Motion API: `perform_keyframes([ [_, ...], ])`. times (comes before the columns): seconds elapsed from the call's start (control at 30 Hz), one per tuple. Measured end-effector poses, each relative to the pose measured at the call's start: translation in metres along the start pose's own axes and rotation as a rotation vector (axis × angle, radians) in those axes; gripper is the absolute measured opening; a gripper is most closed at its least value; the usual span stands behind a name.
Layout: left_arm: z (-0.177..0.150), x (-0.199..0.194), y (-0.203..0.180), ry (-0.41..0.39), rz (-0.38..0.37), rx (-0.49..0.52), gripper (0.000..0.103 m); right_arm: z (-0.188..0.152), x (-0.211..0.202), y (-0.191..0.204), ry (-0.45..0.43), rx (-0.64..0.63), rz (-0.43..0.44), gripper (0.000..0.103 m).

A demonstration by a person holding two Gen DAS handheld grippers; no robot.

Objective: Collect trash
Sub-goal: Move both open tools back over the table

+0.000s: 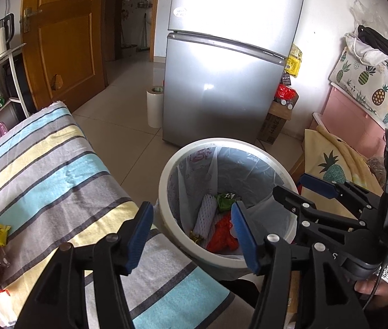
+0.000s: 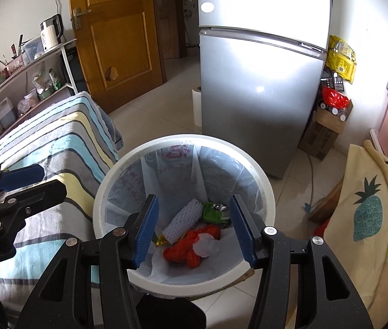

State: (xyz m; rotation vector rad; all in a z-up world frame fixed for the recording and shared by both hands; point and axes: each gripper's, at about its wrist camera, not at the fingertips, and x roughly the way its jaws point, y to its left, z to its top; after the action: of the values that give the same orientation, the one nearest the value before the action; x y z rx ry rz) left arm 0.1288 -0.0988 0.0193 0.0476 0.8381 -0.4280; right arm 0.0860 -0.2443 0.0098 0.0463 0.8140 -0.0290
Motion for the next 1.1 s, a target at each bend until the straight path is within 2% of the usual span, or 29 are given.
perform_keyframes([
  [0.57,-0.02,-0.05,0.035,-0.079,0.075,-0.062,0.064,0.002,-0.035,0.04,-0.073,-0.043,0.045,0.054],
  [1.1,-0.056,-0.1,0.101,-0.141,0.221,-0.167,0.066,0.004,-0.05,0.106,-0.122,-0.134,0.158,0.054],
])
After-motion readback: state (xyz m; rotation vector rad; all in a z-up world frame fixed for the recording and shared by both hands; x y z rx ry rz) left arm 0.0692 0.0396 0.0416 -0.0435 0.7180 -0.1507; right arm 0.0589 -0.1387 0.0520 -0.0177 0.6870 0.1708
